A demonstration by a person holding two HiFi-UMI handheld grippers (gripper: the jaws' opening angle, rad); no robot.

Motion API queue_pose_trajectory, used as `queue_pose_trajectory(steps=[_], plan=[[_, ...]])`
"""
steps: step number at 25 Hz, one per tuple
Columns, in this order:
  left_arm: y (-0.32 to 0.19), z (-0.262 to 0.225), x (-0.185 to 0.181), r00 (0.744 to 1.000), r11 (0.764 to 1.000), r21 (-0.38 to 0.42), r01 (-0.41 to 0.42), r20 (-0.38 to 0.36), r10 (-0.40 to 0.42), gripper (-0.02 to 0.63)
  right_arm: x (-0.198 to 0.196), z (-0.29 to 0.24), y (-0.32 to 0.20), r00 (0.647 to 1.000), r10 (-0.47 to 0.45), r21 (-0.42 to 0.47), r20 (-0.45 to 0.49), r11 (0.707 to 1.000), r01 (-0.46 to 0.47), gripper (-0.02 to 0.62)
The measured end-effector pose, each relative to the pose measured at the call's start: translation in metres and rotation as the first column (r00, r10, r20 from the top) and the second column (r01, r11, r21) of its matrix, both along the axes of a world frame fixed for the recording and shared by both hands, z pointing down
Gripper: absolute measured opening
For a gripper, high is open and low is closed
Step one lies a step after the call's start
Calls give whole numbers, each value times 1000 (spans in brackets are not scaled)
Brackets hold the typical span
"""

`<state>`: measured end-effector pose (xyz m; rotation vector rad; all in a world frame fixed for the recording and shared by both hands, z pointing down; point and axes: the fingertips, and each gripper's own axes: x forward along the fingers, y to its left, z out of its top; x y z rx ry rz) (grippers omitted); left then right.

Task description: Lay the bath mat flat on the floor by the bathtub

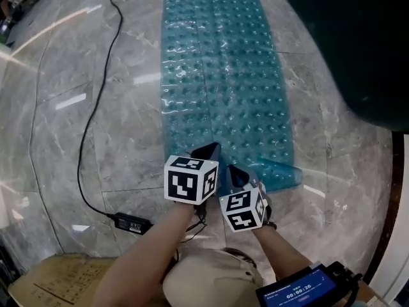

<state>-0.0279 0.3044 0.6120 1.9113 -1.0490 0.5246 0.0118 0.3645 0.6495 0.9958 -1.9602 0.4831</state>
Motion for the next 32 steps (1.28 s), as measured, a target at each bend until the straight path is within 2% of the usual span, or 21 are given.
queue_pose_trajectory(steps=[3,5,9,13,17,22,28,30,32], plan=[[12,26,-8,1000,996,-90,27,9,-26,6,1,1,15,1000,17,-24,21,1000,-16,6],[26,40,-6,999,993,-115,8,35,-4,6,4,3,22,999,33,-42,36,999,-32,6],[38,46,3,990,996,-55,-69,116,75,6,7,4,23,997,52,-55,60,997,-49,8],[41,43,6,989,996,-16,-93,112,94,5,7,3,22,995,47,-38,84,998,-44,8],[41,44,7,988,995,-4,-99,119,98,5,7,5,22,989,67,-72,129,996,-58,8],[42,43,8,981,992,25,-123,152,118,5,5,4,19,988,63,-60,138,997,-55,8],[71,38,8,985,988,-31,-149,80,151,5,4,5,27,989,45,-80,139,996,-34,6],[83,28,5,994,994,-45,-96,48,98,6,2,-1,39,995,12,-64,102,998,-5,6],[88,9,5,1000,999,-46,-1,-14,0,6,5,-9,53,998,-18,-29,62,999,20,6]])
